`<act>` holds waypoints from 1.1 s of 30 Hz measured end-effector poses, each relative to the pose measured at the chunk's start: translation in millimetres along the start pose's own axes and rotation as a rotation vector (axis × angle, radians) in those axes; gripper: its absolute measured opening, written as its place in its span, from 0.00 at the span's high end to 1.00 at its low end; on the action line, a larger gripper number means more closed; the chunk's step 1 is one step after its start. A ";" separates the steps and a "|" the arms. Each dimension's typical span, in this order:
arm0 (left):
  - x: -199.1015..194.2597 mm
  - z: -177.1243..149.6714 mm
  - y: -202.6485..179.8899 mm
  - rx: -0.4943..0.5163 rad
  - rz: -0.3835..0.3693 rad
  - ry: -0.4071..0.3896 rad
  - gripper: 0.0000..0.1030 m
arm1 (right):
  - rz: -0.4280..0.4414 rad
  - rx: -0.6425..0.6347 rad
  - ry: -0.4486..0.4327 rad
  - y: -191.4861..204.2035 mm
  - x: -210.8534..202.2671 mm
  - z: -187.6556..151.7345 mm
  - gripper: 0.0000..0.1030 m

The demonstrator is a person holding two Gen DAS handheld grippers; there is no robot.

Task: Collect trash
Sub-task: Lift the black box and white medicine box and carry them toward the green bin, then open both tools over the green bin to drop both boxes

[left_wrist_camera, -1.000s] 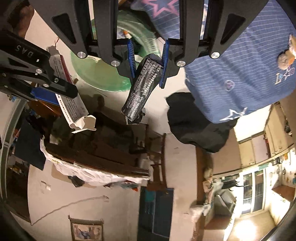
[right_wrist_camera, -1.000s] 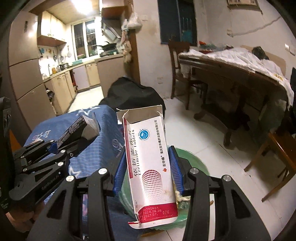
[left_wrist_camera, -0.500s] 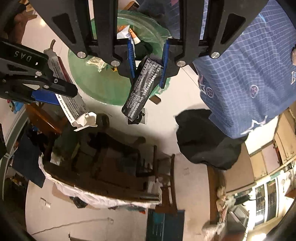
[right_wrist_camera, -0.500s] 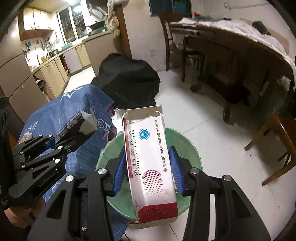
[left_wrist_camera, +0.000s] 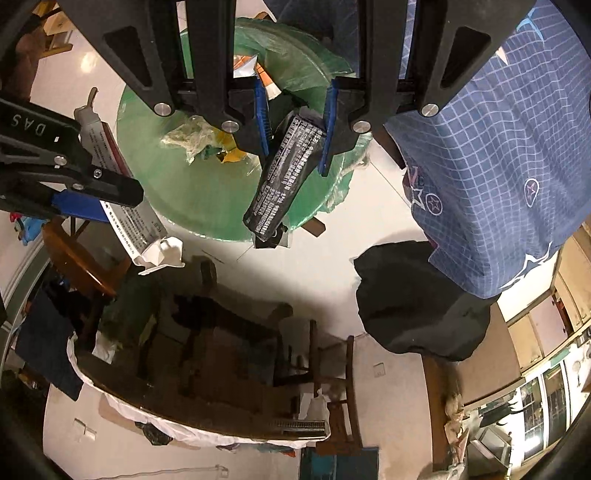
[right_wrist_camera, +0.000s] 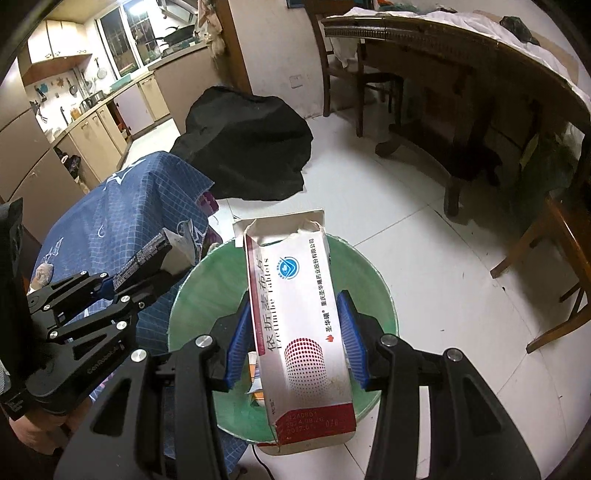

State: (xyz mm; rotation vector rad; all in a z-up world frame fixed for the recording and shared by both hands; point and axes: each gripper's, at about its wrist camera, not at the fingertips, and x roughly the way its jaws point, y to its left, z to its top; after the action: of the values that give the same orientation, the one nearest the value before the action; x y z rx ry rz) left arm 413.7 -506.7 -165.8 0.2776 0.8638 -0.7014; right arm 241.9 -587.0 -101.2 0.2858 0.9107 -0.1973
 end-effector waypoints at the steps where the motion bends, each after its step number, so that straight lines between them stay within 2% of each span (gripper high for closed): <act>1: 2.0 -0.1 -0.1 0.001 0.001 0.003 0.76 | 0.001 0.001 0.002 -0.5 0.9 -0.4 0.58; 20: 14.3 -2.8 1.1 -0.003 0.009 0.014 0.76 | 0.003 0.009 0.005 -11.3 5.0 0.9 0.55; 21: 15.3 -3.4 0.7 -0.002 0.012 0.016 0.74 | 0.005 0.013 0.002 -12.9 4.4 0.8 0.54; 24: 18.0 -4.5 1.0 -0.004 0.012 0.021 0.67 | 0.003 0.026 -0.008 -17.7 4.6 1.2 0.41; 25: 17.9 -5.0 0.5 -0.003 0.011 0.022 0.63 | 0.008 0.031 -0.010 -19.8 4.2 0.9 0.39; 28: 20.9 -6.8 1.2 -0.001 0.013 0.026 0.53 | 0.009 0.040 -0.016 -22.0 3.7 -0.7 0.38; 33: 23.5 -8.7 2.4 -0.004 0.020 0.028 0.45 | 0.012 0.047 -0.016 -24.0 5.8 -3.6 0.38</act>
State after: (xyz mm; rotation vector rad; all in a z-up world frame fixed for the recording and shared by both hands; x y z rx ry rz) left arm 420.5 -511.2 -189.7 0.2927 0.8880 -0.6790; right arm 235.7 -608.8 -111.7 0.3331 0.8892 -0.2100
